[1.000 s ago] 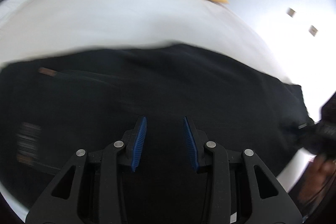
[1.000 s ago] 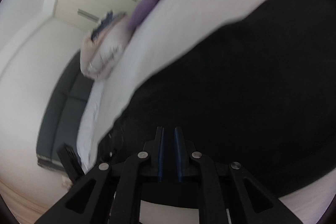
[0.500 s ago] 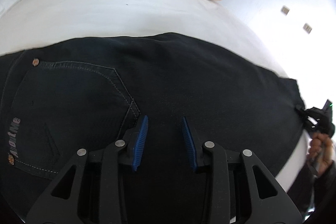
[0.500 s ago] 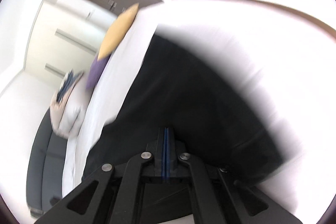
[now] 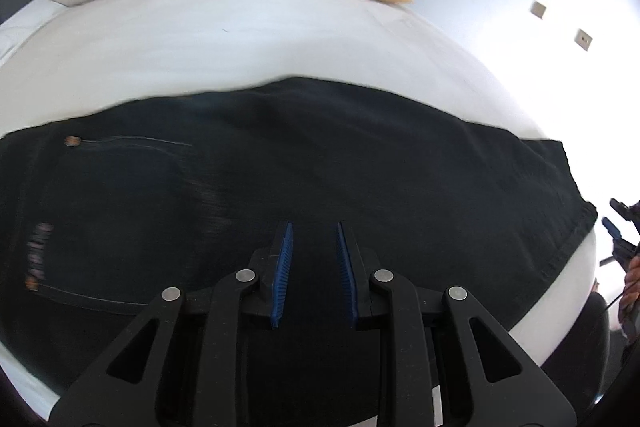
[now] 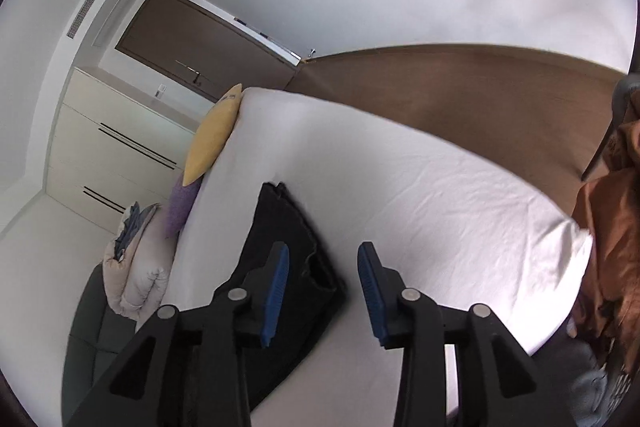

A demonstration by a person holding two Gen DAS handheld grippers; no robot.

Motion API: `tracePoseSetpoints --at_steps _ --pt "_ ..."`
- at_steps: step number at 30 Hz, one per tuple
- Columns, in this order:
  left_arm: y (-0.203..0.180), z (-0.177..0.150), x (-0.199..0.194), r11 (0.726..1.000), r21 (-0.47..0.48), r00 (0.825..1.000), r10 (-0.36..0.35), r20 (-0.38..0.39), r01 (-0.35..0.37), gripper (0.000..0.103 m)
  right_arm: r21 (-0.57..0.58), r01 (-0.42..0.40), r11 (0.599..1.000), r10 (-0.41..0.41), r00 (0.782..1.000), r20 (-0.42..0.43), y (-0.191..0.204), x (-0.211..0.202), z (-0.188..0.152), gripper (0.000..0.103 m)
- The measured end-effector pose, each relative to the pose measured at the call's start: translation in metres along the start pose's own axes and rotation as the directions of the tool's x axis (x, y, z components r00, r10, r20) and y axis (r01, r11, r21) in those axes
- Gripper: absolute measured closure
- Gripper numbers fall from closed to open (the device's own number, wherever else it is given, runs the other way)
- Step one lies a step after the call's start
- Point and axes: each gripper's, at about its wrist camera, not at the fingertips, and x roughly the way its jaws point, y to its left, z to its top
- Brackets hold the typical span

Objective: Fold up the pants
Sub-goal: 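Grasp the leg hems of the black jeans with the right tool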

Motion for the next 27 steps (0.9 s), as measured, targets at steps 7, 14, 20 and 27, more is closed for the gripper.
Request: tracePoseSetpoints --at_steps 7,14,20,27 --pt "0.009 -0.003 0.022 0.996 -0.075 0.998 -0.057 -0.029 0.055 0.081 0.099 0.01 0.995 -0.002 0.997 -0.078 -0.028 0.018 -0.031 0.058" --pt "0.012 -0.015 0.032 0.997 -0.067 0.999 -0.048 -0.02 0.046 0.081 0.249 0.022 0.968 -0.018 1.0 -0.017 -0.047 -0.008 -0.03 0.062" --pt "-0.004 -0.019 0.039 0.996 -0.07 0.998 -0.06 -0.017 0.058 0.081 0.275 -0.045 0.96 0.073 0.993 -0.094 -0.038 0.019 -0.044 0.056" --pt "0.006 -0.02 0.028 0.994 -0.078 0.997 -0.074 -0.014 0.072 0.081 0.333 -0.086 0.939 0.11 0.993 -0.054 -0.039 0.033 -0.035 0.057"
